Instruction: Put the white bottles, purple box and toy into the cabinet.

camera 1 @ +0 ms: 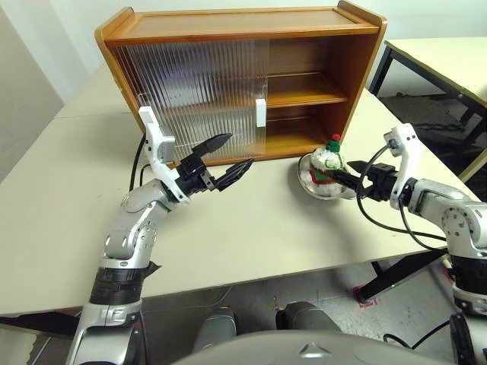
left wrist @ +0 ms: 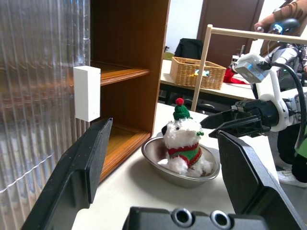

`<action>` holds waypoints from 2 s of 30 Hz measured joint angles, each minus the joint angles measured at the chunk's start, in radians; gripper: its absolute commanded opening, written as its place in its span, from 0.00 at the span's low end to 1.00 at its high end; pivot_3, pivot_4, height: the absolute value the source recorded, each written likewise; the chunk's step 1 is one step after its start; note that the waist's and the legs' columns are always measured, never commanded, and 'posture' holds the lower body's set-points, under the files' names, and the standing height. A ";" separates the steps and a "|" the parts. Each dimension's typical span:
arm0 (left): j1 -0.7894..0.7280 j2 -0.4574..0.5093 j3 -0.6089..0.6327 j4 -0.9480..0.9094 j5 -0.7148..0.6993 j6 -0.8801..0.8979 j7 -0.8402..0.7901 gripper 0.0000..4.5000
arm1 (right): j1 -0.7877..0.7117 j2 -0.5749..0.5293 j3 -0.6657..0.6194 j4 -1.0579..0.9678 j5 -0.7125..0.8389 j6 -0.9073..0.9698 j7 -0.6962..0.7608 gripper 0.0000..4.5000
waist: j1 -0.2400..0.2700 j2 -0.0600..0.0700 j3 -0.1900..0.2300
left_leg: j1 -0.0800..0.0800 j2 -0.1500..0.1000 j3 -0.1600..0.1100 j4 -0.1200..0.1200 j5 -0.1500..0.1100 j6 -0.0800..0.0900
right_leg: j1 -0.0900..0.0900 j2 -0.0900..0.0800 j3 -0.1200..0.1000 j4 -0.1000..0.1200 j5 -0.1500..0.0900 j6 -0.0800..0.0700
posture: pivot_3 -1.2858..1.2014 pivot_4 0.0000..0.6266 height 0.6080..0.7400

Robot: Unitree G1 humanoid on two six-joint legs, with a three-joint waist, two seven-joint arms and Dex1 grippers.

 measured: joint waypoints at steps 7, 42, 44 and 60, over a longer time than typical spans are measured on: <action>0.006 0.002 0.003 -0.006 -0.001 0.004 0.007 1.00 | -0.027 0.024 0.019 0.020 -0.017 -0.006 -0.009 0.99 | 0.004 0.000 0.000 | 0.000 0.000 -0.001 0.000 0.000 0.000 | 0.000 0.000 0.000 0.000 0.000 0.000 | 0.49 0.01 1.00; 0.005 0.017 0.012 -0.023 -0.002 0.017 0.011 1.00 | -0.039 0.070 0.079 0.247 -0.149 -0.216 0.029 0.99 | 0.009 0.000 0.000 | 0.001 0.001 -0.001 0.001 0.000 0.001 | 0.001 0.000 0.000 0.001 0.001 0.000 | 0.49 0.00 1.00; 0.005 0.017 0.013 -0.023 -0.002 0.017 0.011 1.00 | -0.041 0.074 0.079 0.256 -0.152 -0.226 0.033 0.99 | 0.010 0.000 0.000 | 0.001 0.001 -0.001 0.001 0.000 0.001 | 0.002 0.000 0.000 0.001 0.001 0.000 | 0.49 0.00 1.00; 0.002 0.017 0.013 -0.022 -0.001 0.015 0.010 1.00 | -0.062 0.079 0.080 0.301 -0.172 -0.272 0.066 0.06 | 0.011 0.000 0.000 | 0.003 0.001 -0.001 0.001 0.001 0.001 | 0.003 0.000 0.000 0.001 0.002 0.000 | 0.48 0.00 1.00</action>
